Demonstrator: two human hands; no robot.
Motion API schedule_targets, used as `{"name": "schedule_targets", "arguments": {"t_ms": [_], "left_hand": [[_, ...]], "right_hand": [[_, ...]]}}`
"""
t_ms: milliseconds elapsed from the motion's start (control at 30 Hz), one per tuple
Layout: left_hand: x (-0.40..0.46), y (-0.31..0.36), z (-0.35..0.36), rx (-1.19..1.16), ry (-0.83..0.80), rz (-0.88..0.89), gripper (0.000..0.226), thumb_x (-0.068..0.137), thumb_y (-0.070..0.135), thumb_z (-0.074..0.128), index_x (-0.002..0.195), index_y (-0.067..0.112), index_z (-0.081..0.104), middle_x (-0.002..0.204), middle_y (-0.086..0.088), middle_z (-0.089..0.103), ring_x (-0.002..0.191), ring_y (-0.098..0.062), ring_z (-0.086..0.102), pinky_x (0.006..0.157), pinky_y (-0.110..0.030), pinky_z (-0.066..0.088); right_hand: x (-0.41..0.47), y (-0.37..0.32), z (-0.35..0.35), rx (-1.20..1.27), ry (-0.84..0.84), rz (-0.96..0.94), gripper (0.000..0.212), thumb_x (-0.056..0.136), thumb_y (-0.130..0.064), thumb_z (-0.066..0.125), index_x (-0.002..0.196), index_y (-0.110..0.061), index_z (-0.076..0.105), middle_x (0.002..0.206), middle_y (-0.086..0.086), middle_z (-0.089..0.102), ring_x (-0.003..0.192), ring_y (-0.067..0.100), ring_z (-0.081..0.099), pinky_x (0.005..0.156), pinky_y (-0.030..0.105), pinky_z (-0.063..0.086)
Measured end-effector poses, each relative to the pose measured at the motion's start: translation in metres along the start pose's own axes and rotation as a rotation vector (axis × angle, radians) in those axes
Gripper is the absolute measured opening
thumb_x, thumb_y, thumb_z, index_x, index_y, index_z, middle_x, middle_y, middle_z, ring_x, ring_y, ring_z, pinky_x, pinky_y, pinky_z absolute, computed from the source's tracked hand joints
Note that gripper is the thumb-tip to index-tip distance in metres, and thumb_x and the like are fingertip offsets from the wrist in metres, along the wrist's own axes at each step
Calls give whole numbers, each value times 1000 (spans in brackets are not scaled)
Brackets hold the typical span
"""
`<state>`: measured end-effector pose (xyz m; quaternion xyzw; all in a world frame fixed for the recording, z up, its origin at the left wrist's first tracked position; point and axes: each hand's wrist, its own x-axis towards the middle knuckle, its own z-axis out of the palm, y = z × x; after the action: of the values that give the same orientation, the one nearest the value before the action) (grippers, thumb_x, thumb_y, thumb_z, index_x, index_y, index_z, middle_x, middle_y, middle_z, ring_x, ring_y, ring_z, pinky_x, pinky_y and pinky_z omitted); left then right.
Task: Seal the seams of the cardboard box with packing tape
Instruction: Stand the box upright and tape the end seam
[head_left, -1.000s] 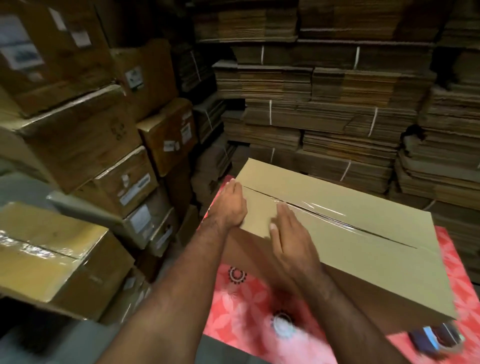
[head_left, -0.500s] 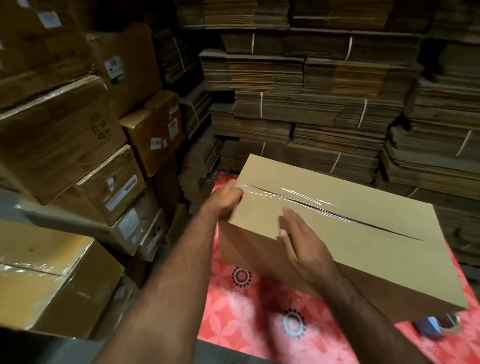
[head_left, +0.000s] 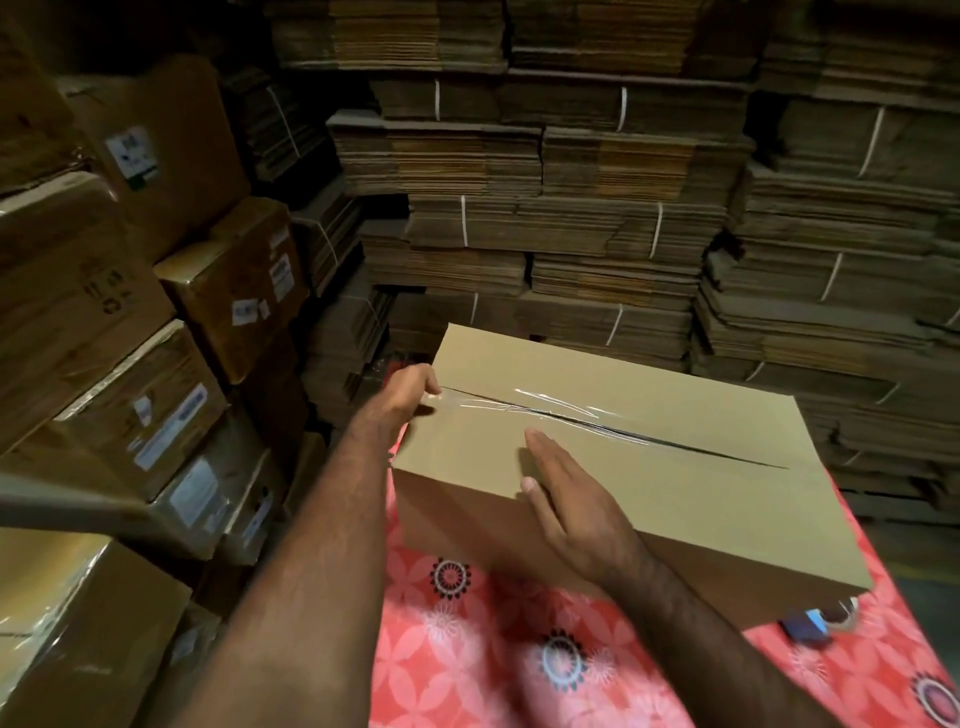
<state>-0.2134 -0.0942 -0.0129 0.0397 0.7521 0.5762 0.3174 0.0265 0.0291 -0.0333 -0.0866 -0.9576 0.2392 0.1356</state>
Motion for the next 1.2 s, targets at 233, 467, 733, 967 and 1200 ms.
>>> {"name": "schedule_targets", "arguments": {"t_ms": [233, 467, 733, 967, 1200], "left_hand": [[-79, 4, 43, 645, 332, 653, 58, 88, 24, 51, 141, 1, 47, 141, -19, 49, 130, -34, 46, 108, -45, 38], [-173, -25, 141, 1268, 274, 436, 45, 97, 58, 40, 108, 21, 61, 92, -5, 72, 90, -30, 69, 63, -33, 38], [-180, -45, 188, 872, 228, 149, 88, 87, 67, 52, 143, 1, 38, 109, -24, 69, 111, -44, 61, 85, -38, 49], [-132, 11, 194, 388, 254, 65, 82, 71, 57, 67, 131, 5, 48, 130, -18, 59, 117, -37, 58, 101, -44, 48], [-112, -34, 218, 220, 265, 111, 56, 64, 37, 64, 119, 23, 62, 107, 2, 73, 98, -22, 70, 93, -44, 56]], "right_hand": [[34, 28, -32, -15, 74, 141, 58, 96, -39, 49, 146, -9, 46, 142, 9, 54, 130, 24, 50, 109, 31, 37], [78, 107, -87, -363, -60, 425, 70, 96, -48, 50, 154, -15, 32, 159, 11, 30, 146, 28, 29, 116, 46, 30], [77, 155, -124, -375, -255, 561, 85, 86, -79, 40, 154, -30, 31, 163, 11, 24, 148, 37, 21, 117, 63, 15], [51, 197, -155, -130, -277, 654, 79, 76, -68, 56, 138, -19, 53, 146, 19, 43, 135, 38, 39, 110, 45, 37], [-6, 224, -164, 179, -215, 588, 78, 92, -40, 64, 158, -24, 25, 156, 9, 39, 137, 29, 43, 106, 35, 38]]}}
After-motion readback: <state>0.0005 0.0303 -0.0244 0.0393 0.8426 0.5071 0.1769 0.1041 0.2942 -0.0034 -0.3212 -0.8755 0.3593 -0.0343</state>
